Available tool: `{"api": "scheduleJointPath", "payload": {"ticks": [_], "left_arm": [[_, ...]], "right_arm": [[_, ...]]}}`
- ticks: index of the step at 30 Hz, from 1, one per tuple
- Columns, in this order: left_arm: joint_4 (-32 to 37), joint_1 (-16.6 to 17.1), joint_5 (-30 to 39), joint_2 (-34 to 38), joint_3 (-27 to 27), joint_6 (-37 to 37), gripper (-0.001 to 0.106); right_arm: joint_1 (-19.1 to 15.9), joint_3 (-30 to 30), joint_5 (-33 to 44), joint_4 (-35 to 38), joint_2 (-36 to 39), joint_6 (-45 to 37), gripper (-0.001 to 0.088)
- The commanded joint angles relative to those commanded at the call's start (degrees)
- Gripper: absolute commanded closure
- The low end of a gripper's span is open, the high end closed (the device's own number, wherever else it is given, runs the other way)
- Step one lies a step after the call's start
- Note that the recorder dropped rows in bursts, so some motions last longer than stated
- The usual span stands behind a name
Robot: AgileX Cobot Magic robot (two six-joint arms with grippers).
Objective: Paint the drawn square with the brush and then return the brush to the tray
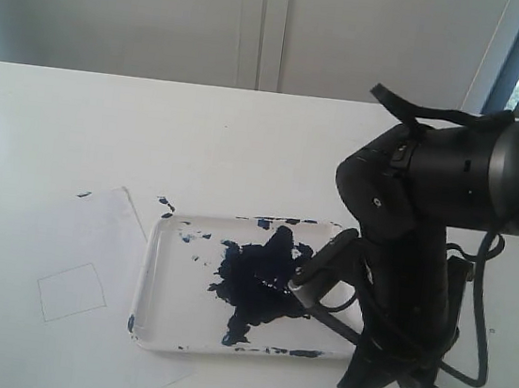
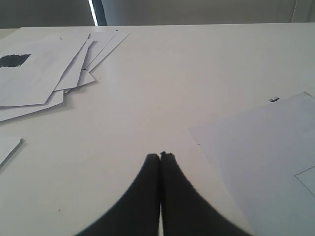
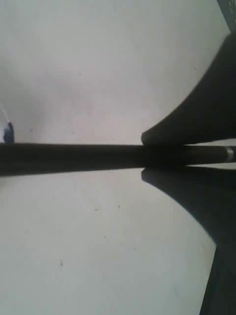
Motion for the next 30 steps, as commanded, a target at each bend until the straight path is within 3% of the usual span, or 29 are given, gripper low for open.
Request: {"api": "scheduleJointPath", "payload": {"ticks": [10, 15, 19, 30], "left_arm": [[0.0, 0.0, 0.0, 0.0, 0.0, 0.0, 0.105], [0.0, -0.3, 0.0, 0.0, 0.0, 0.0, 0.105], [0.0, -0.3, 0.0, 0.0, 0.0, 0.0, 0.105], [0.0, -0.3, 0.0, 0.0, 0.0, 0.0, 0.105]], "right_arm": [[0.0, -6.8, 0.0, 2.7, -2.7, 0.2, 0.0868], [2.6, -9.4, 0.0, 2.6, -2.5, 0.0, 0.0868], [6.8, -12.1, 0.0, 2.5, -2.5, -0.1, 0.0868], [8.0, -13.9, 0.0, 2.7, -2.4, 0.1, 0.0868]]}}
